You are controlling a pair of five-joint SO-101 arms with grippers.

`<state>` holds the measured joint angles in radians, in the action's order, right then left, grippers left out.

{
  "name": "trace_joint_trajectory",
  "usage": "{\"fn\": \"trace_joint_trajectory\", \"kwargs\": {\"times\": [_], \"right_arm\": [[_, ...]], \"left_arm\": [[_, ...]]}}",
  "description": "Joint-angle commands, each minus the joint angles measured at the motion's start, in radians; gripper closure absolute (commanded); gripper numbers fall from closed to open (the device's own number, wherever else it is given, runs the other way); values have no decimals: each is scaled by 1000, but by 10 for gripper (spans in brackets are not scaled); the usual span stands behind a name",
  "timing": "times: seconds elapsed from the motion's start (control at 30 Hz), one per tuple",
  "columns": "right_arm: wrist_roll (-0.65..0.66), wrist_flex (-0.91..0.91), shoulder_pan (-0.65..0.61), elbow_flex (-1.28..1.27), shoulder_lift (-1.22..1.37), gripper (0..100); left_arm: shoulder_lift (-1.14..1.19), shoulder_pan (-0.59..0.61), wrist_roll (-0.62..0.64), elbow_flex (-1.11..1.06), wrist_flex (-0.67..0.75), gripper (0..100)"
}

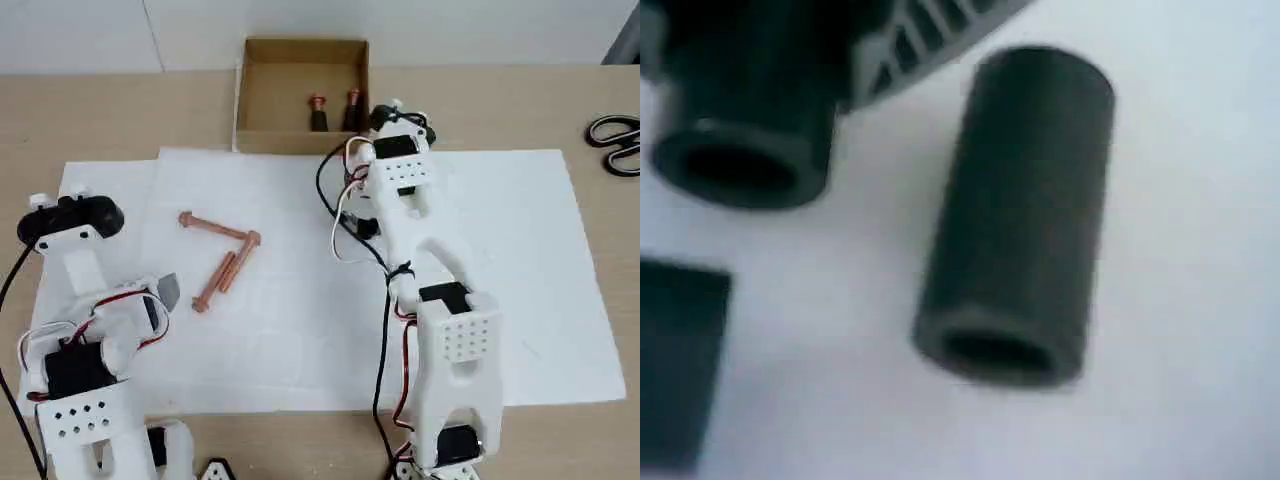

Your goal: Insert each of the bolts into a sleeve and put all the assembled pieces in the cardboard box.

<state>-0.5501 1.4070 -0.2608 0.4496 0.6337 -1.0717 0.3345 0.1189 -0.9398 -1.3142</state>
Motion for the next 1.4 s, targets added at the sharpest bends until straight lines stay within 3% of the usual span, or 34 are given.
{"fn": "trace_joint_trajectory", "kwargs": {"times": [0.0, 0.23, 0.43, 0.7, 0.97, 1.1, 1.37], "right_arm": [[72, 76, -8, 34, -139, 995], [344, 177, 7, 34, -384, 995], [589, 220, 30, 34, -435, 995], [608, 234, 30, 29, -438, 995], [606, 249, 30, 29, -437, 995], [606, 248, 28, 29, -435, 995], [605, 246, 28, 29, -433, 995]], "left_arm": [[2, -6, -5, 10, -5, 746], [55, -15, -3, 77, -15, 746], [532, -140, 66, 443, -124, 756], [1111, -230, 476, 914, -195, 789], [1346, -275, 532, 992, -91, 790], [1350, -253, 669, 992, -23, 790], [1358, -249, 743, 987, 38, 790]]}}
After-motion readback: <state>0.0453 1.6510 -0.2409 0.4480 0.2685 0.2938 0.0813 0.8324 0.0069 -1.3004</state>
